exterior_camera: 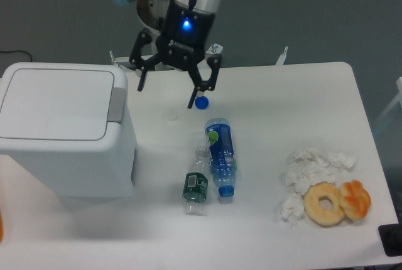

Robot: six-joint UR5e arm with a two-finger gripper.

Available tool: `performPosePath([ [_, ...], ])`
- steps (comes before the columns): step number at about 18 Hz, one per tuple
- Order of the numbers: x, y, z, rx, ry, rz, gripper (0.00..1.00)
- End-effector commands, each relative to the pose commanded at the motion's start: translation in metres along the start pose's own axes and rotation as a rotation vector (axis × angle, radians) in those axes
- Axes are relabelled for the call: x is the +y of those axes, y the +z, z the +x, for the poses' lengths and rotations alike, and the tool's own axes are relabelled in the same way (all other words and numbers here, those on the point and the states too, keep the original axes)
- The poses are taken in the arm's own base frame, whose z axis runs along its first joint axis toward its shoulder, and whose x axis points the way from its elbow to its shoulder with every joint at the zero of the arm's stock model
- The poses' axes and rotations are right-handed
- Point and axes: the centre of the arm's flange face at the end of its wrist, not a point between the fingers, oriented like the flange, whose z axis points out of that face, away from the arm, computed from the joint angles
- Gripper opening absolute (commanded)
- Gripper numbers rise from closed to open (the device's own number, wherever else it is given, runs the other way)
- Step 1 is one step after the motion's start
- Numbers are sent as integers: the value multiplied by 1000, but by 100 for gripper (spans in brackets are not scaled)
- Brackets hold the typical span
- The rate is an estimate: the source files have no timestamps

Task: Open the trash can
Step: 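Lower the gripper finger onto the lid's rear edge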

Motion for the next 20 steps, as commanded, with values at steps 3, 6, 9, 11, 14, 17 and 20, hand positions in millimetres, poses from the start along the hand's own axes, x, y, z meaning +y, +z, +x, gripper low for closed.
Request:
performPosePath([
  [3,1,7,2,9,3,-10,100],
  [6,3,15,4,18,3,-23,100],
  [9,4,19,5,23,5,-29,100],
  [11,6,21,5,25,3,-33,100],
  [14,7,25,6,30,7,-38,100],
  [17,7,29,5,34,4,-43,100],
  [20,9,36,7,42,7,-55,100],
])
